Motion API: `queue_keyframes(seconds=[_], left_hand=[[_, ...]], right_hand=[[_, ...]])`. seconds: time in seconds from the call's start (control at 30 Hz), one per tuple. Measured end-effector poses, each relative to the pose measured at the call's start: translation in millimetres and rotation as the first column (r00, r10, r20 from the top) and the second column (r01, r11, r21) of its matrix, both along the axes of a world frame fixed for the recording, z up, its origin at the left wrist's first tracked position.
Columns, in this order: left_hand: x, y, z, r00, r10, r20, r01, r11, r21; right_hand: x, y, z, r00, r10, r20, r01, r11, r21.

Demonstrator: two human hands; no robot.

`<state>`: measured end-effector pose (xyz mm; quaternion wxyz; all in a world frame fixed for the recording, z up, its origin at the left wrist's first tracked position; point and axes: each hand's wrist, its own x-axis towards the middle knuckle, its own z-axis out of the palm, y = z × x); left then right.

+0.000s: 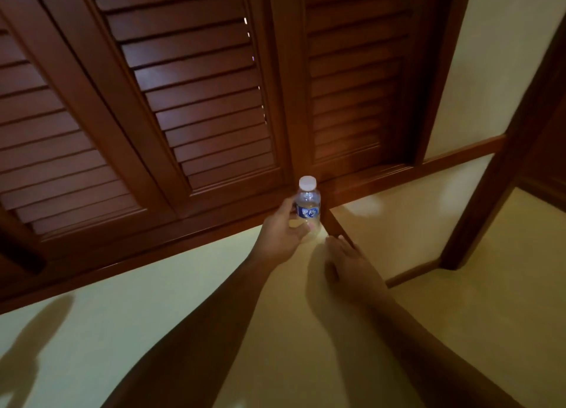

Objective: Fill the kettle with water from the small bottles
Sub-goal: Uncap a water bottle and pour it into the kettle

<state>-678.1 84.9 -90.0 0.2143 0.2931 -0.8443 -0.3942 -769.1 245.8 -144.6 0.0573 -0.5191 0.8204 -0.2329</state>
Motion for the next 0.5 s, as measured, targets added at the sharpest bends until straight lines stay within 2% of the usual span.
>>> queue_keyframes(seconds=[0.1, 0.2, 0.5], left_hand=[[-21, -13, -1, 0.999, 0.031, -0.008, -0.031, 0.999, 0.013], [-31, -22, -2, 0.999, 0.051, 0.005, -0.051, 0.997, 0.059], [-40, -30, -11, 0.995, 0.088, 0.050, -0.090, 0.995, 0.049]], right_hand=[[-4, 0, -4, 0.998, 0.028, -0.047, -0.027, 0.999, 0.039], [-7, 2, 0, 0.998, 0.049, -0.043, -0.047, 0.997, 0.060], [-9, 3, 4, 0.997, 0.070, -0.016, -0.068, 0.992, 0.108]])
